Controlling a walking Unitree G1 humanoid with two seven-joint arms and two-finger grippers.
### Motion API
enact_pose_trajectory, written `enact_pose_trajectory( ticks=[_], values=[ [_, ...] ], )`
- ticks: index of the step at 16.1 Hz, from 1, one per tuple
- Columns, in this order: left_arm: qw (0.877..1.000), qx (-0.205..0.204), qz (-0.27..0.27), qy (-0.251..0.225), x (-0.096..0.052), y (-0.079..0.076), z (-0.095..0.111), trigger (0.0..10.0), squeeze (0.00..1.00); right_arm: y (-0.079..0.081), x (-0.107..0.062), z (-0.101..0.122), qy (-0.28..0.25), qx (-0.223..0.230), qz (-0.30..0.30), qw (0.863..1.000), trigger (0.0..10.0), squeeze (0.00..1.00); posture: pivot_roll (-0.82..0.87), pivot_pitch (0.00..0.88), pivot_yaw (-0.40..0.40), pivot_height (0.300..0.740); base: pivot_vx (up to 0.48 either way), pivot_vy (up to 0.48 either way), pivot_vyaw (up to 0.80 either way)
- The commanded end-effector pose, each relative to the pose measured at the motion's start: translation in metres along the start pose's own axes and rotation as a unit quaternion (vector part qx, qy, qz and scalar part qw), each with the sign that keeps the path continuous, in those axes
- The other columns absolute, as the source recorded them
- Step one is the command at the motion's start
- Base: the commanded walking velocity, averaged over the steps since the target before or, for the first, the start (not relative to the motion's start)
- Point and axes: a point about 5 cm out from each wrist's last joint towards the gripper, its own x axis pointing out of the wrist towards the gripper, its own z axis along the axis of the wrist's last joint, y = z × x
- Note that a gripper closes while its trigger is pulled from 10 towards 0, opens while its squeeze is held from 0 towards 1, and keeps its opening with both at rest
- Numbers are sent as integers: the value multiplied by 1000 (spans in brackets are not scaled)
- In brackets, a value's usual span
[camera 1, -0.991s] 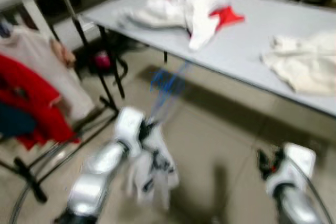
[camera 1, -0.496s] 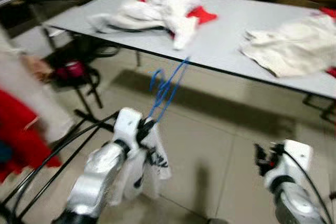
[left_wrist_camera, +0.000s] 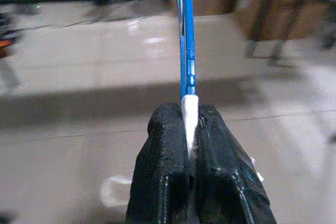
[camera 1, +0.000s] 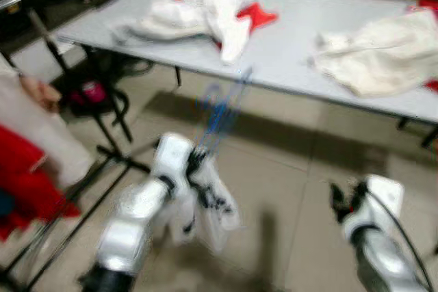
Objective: Hang hanger
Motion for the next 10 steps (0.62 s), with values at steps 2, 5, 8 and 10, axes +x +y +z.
enact_pose_trajectory(
  ticks=[2, 5, 8, 10],
  values=[
    [1000, 12, 15, -10, -6, 8, 6, 10000, 0, 4, 1, 0, 2, -1, 11, 1000, 10000, 0, -39, 2, 64, 740, 0, 480, -800],
    [1000, 23, 13, -16, 1, 11, 8, 10000, 0, 6, 2, 2, -2, -8, 11, 1000, 10000, 0, -71, 0, 83, 740, 0, -320, -800],
    [1000, 7, 6, -14, 6, 10, 8, 10000, 0, 6, 5, 3, -4, -10, 13, 1000, 10000, 0, -71, 0, 86, 740, 0, 65, -533],
    [1000, 14, 10, -17, 5, 12, 9, 10000, 0, 9, 6, 4, -8, -10, 18, 1000, 10000, 0, -72, 0, 89, 740, 0, 480, 0]
  ],
)
